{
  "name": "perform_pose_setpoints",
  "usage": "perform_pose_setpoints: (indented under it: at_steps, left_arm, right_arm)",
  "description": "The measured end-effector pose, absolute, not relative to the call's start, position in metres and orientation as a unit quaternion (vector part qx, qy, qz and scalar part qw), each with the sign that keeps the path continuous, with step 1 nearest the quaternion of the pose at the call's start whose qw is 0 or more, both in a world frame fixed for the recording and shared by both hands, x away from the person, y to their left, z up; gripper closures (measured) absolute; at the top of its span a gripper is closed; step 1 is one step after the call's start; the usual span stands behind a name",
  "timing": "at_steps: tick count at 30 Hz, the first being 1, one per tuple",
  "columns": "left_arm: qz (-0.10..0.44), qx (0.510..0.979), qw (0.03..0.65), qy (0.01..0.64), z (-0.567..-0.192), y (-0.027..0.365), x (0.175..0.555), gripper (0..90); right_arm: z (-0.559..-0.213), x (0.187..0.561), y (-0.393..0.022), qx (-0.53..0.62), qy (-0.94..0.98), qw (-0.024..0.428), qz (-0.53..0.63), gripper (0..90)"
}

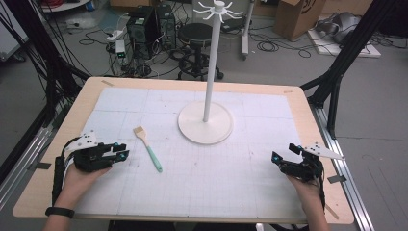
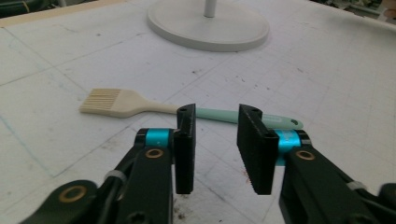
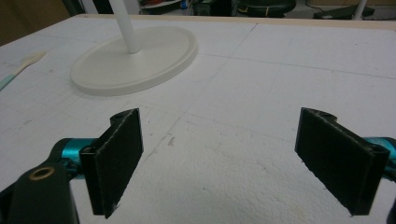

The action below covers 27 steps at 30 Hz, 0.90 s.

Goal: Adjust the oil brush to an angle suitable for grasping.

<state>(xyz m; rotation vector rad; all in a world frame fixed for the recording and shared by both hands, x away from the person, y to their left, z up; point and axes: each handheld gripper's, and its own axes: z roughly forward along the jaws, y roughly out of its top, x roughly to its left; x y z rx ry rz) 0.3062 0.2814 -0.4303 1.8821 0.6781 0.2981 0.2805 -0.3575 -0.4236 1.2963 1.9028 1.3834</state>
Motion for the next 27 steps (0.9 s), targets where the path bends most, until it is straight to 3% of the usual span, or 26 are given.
perform_pose_setpoints:
  at_steps: [4, 9, 27]
  left_arm:
    - [0.115, 0.806, 0.513, 0.27, -0.434, 0.27, 0.306, 82.7]
    - [0.106, 0.826, 0.491, 0.255, -0.438, 0.252, 0.307, 88.4]
    - [0.1, 0.871, 0.421, 0.235, -0.448, 0.202, 0.319, 90.0]
  right_arm:
    - [-0.424, 0.281, -0.357, 0.469, 0.691, 0.228, 0.5, 14.3]
    - [-0.424, 0.281, -0.357, 0.467, 0.691, 0.227, 0.503, 14.3]
    - [-0.423, 0.28, -0.358, 0.468, 0.69, 0.228, 0.502, 14.3]
